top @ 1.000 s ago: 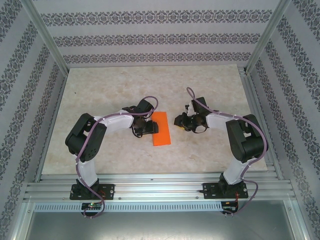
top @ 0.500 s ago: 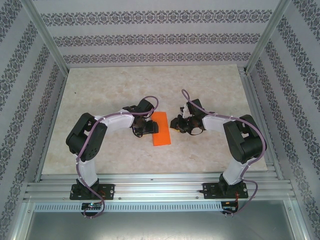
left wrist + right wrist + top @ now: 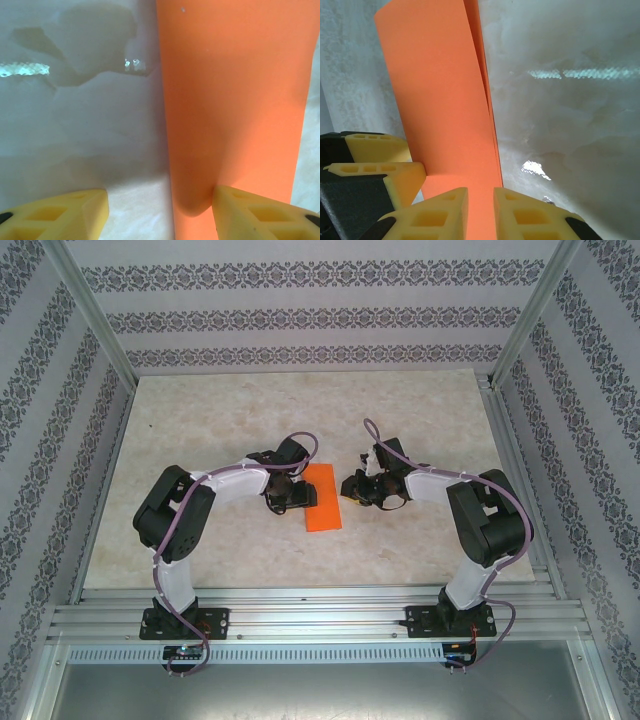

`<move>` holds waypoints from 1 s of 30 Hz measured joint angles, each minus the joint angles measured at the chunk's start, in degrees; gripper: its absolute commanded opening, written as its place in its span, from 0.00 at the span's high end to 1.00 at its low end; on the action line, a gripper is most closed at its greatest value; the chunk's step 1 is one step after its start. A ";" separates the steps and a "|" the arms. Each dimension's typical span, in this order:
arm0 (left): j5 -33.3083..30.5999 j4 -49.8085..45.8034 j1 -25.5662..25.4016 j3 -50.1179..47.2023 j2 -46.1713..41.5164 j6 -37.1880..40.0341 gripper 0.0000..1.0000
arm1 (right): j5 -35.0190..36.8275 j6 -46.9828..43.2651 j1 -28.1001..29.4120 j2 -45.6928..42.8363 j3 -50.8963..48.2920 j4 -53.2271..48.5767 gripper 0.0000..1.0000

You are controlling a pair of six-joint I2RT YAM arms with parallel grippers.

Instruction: Fold a paper plane with a square sheet of paper (fold left side to right side)

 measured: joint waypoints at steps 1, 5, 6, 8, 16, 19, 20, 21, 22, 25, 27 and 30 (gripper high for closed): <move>0.02 -0.02 0.00 0.02 0.00 0.00 0.40 | 0.00 0.02 0.00 0.00 0.00 0.00 0.81; -0.04 -0.37 -0.04 0.33 0.24 0.00 0.40 | 0.00 0.24 0.63 0.00 0.00 0.00 0.81; -0.04 -0.59 -0.04 0.48 0.35 0.00 0.40 | 0.00 0.35 0.87 0.00 0.00 0.00 0.81; -0.04 -0.81 -0.04 0.63 0.44 0.00 0.40 | -0.02 0.66 1.11 0.00 0.00 0.02 0.81; -0.07 -1.22 -0.09 1.07 0.76 0.02 0.39 | -0.02 1.09 1.40 0.00 0.00 0.02 0.81; -0.07 -1.31 -0.09 1.16 0.87 0.02 0.39 | 0.00 1.14 1.75 0.02 0.00 0.02 0.82; -0.07 -1.38 -0.09 1.22 0.96 0.02 0.39 | -0.02 1.27 1.92 0.04 0.02 0.04 0.82; -0.07 -1.42 -0.09 1.25 0.98 0.02 0.39 | -0.02 1.31 2.14 0.11 0.02 0.15 0.82; -0.07 -1.42 -0.09 1.25 1.03 0.02 0.39 | -0.02 1.33 2.32 0.20 0.04 0.33 0.82; -0.07 -1.42 -0.09 1.25 1.09 0.02 0.39 | -0.02 1.42 2.62 0.76 0.04 0.83 0.83; -0.07 -1.44 -0.11 1.29 1.20 0.02 0.39 | -0.02 1.51 2.97 1.14 0.04 0.87 0.83; -0.11 -1.73 -0.11 1.51 1.36 0.04 0.39 | -0.02 1.53 2.99 1.84 0.20 0.94 0.83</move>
